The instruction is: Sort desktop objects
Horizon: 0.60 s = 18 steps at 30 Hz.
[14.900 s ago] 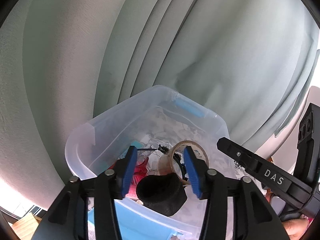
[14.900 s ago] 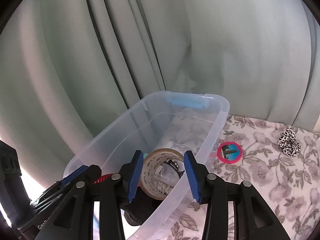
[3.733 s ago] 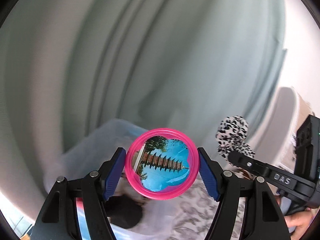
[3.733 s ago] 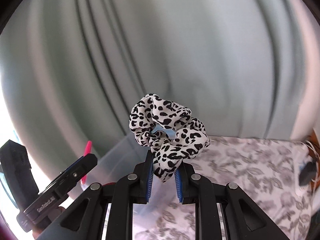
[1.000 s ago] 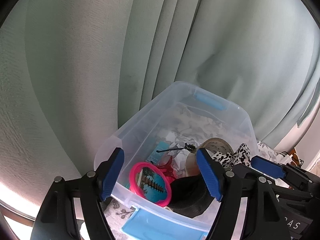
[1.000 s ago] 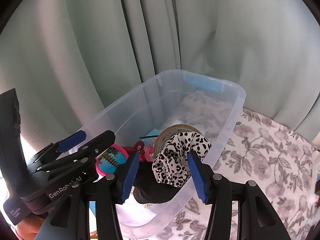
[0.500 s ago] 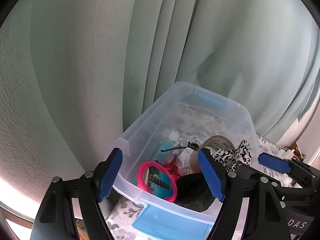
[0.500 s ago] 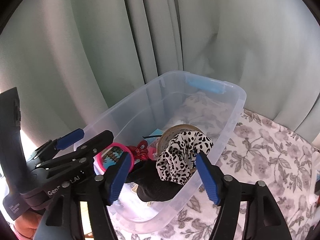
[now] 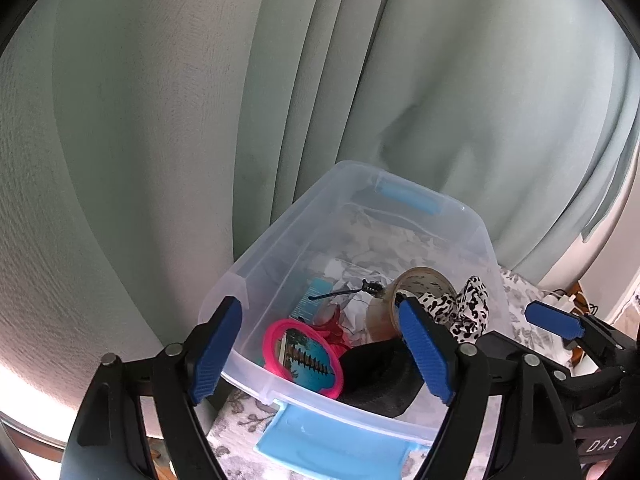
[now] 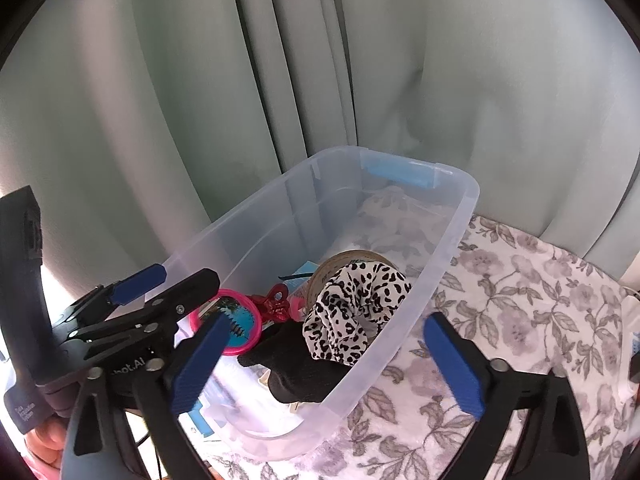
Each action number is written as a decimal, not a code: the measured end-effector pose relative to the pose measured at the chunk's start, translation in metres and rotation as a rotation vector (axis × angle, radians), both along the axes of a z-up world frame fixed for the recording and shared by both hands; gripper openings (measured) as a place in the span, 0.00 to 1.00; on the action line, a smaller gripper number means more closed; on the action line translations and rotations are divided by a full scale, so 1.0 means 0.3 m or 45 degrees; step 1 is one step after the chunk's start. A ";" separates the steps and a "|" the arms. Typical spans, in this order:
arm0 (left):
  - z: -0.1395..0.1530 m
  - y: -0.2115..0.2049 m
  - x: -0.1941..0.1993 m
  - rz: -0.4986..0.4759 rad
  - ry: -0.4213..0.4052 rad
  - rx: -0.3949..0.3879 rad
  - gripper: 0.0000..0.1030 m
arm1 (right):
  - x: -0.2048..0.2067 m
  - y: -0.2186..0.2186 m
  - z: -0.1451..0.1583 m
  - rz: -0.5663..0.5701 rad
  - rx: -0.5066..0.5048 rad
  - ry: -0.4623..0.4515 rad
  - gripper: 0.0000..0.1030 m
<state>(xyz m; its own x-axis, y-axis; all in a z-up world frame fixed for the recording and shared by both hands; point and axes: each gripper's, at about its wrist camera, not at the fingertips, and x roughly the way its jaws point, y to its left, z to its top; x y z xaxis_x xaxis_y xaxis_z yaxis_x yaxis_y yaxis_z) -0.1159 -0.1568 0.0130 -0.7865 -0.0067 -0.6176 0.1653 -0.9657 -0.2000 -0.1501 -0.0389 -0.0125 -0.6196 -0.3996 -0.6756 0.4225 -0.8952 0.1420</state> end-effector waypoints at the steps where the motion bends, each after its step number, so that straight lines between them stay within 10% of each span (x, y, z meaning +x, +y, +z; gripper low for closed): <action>1: 0.001 -0.001 0.001 -0.005 0.002 0.000 0.80 | 0.004 0.006 0.005 0.001 -0.002 0.000 0.99; 18: 0.015 0.005 0.015 0.009 0.017 -0.061 0.80 | 0.053 0.015 0.044 -0.008 0.004 0.019 1.00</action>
